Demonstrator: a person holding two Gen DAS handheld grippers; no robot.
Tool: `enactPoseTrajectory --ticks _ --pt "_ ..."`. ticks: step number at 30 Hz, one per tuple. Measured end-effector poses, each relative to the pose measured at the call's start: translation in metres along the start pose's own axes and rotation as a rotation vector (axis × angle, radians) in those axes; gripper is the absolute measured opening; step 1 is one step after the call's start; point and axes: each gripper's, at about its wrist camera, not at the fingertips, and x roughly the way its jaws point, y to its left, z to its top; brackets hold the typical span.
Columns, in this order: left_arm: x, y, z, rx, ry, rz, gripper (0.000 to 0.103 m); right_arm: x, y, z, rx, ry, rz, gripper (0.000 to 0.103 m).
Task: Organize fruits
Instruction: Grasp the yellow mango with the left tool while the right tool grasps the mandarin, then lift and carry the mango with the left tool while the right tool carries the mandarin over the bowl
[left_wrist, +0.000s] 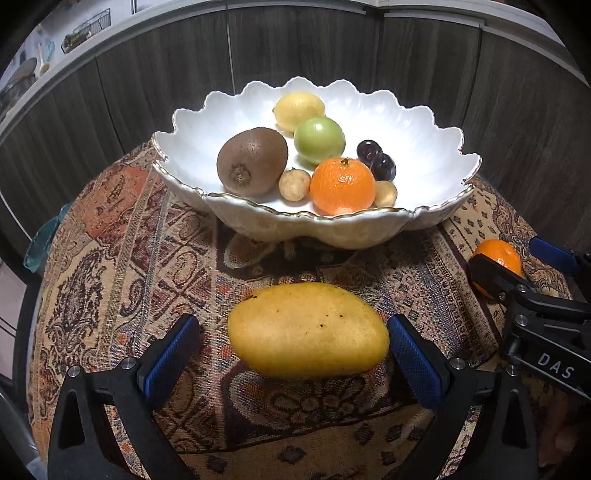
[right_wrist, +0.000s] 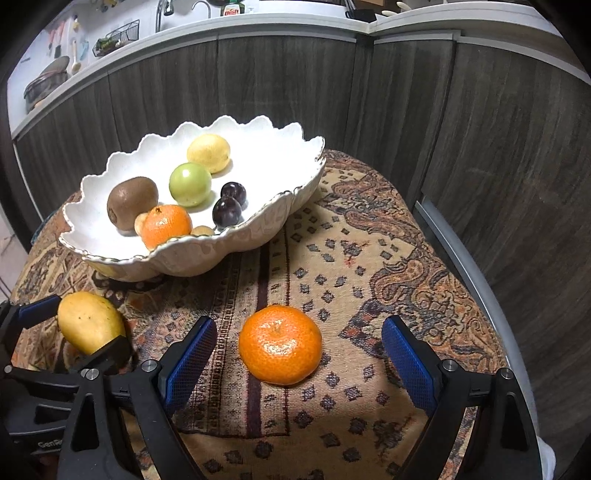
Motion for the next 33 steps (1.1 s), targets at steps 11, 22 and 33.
enactPoseTrajectory --ticks 11,22,33 --pt "0.009 0.002 0.002 -0.006 0.027 -0.012 0.098 0.016 0.0 -0.001 0.006 0.039 0.013 0.089" --pt "0.006 -0.006 -0.001 0.021 0.017 -0.046 0.079 0.021 0.002 -0.004 0.003 0.068 0.075 0.047" --pt "0.001 -0.007 -0.003 0.016 0.012 -0.051 0.078 0.017 -0.001 -0.004 0.013 0.056 0.074 0.046"
